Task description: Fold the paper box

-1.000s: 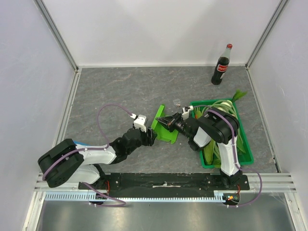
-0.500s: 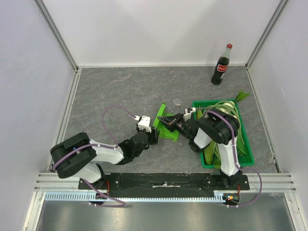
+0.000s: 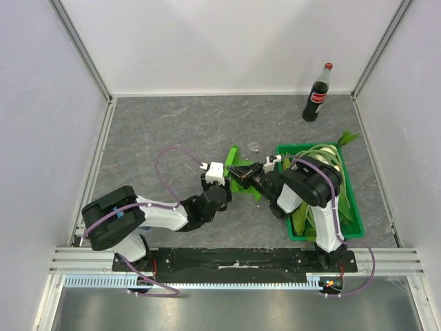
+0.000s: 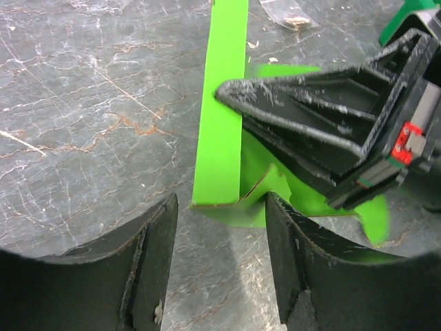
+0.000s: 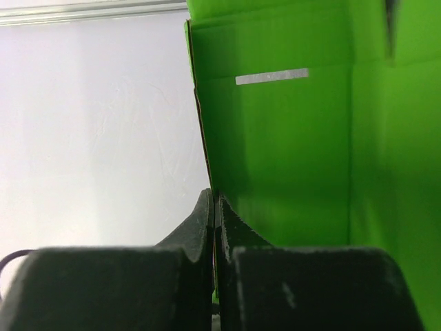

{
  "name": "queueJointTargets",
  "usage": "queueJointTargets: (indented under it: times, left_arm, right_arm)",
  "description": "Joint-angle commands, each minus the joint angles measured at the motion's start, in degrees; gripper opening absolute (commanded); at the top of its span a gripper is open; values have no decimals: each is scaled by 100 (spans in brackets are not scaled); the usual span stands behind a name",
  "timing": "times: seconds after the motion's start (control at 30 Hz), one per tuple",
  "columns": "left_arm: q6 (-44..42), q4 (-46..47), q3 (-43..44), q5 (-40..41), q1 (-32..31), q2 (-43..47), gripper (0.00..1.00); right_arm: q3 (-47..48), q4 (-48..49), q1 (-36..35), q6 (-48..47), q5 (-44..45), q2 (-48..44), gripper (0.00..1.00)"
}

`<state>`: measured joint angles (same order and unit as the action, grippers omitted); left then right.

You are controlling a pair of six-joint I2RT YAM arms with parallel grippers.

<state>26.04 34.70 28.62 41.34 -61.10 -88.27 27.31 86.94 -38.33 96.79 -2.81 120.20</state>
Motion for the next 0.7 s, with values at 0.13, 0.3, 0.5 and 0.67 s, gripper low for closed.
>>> queueJointTargets:
  times: [0.13,0.3,0.5,0.67]
  left_arm:
    - [218,185,311,1229,195,-156,57]
    - [-99,247,276,894,195,-199,61]
    - [-108,213,39,174,160,-33,64]
    - [277,-872,143,-275,160,519,70]
  right_arm:
    - [-551,1010,-202,-187,-273,574,0]
    - [-578,1053,-202,-205,-282,575,0]
    - [-639,1352,-193,-179,-255,618,0]
    - [-709,1309,-184,-266,-273,522,0]
